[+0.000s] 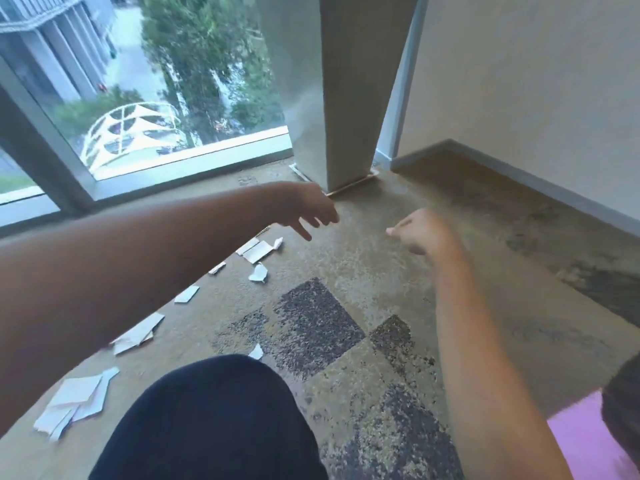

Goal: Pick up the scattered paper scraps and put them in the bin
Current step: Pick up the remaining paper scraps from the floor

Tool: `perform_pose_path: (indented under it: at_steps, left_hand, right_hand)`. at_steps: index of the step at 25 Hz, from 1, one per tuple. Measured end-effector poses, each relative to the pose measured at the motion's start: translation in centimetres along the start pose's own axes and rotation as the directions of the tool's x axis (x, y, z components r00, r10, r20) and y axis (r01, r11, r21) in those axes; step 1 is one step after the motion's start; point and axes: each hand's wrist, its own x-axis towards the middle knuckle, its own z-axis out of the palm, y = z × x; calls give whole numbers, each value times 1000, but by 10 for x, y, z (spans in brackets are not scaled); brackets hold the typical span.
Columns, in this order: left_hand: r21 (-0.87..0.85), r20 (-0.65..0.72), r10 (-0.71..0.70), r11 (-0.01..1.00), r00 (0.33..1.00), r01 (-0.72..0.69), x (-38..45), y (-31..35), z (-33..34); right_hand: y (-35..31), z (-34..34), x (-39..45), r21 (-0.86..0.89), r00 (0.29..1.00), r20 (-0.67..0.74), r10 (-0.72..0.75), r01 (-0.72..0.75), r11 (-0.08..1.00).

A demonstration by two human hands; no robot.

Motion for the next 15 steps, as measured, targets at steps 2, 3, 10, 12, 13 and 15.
perform_pose_path:
  at_steps: [2,3,10,12,13,15]
  left_hand:
    - [-22,-20,-71,997,997,70,3,-40,-12]
    - [-22,-36,-108,994,993,107,6,-61,-17]
    - [95,-39,-411,906,911,413,2,-188,-37]
    - [92,-65,-498,860,865,502,-8,-227,-45]
    - [78,-84,-539,835,838,545,-15,-247,-48]
    - [55,-106,-609,786,786,616,-31,-283,-55]
  right_hand:
    - [-33,49,-2,-53,984,135,-112,120,991]
    - [-47,75,-7,-57,962,206,-178,193,979]
    - [-75,234,-76,130,488,705,-515,625,770]
    - [-70,262,-80,69,391,747,-538,759,648]
    - [-68,271,-79,33,370,754,-543,804,594]
    - [-64,279,-71,-33,369,737,-566,857,515]
